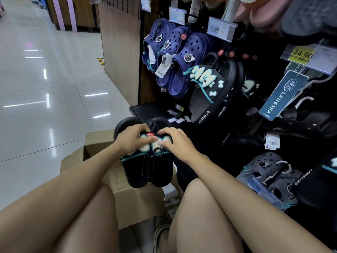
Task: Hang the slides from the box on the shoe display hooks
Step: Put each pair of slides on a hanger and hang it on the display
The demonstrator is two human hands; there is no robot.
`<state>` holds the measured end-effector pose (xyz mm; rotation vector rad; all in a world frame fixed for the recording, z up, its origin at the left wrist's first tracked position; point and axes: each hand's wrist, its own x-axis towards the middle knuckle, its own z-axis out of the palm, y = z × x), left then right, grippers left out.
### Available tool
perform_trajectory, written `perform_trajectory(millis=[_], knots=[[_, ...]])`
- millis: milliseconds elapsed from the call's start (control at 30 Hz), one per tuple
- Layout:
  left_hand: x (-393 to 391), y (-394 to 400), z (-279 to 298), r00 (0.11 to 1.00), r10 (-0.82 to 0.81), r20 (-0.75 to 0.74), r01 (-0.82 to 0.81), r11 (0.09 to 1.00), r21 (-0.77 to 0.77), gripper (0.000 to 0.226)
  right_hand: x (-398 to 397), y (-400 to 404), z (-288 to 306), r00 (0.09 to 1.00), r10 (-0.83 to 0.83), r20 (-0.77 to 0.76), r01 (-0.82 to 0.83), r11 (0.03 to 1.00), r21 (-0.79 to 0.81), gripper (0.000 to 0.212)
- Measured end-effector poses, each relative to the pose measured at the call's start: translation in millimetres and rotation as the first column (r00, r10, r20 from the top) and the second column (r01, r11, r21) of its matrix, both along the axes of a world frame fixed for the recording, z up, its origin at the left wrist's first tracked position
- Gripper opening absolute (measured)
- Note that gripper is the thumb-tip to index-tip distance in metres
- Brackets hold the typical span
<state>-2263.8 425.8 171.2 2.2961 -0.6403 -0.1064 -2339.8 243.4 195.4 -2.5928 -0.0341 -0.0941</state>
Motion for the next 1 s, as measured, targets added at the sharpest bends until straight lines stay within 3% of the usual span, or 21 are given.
perform_trajectory(millis=[133,400,567,733,900,1000], knots=[[3,0,-4,0.995,-0.094,0.014,0.094,0.995,0.019,0.040,-2,-3,-1,0.997,0.051,-0.057,-0.060,0.985,-0.161,0.045],[3,-5,-6,0.979,-0.182,0.094,0.172,0.979,0.106,0.031,-7,-8,-3,0.990,0.020,-0.142,-0.050,0.976,-0.210,0.033],[4,-10,-3,0.979,-0.168,0.118,0.161,0.985,0.066,0.053,-10,-11,1,0.998,-0.030,-0.056,0.016,0.972,-0.236,0.036],[2,-12,-2,0.977,-0.158,0.143,0.157,0.987,0.019,0.031,-8,-11,-2,0.998,-0.056,0.016,0.059,0.955,-0.289,0.034],[4,-12,-4,0.980,-0.123,0.159,0.127,0.992,-0.016,0.042,-6,-10,-2,0.991,-0.100,0.085,0.121,0.942,-0.312,0.031],[2,-13,2,0.985,-0.006,0.173,0.019,0.997,-0.072,0.014,-7,-12,0,0.983,-0.151,0.108,0.175,0.944,-0.278,0.025]])
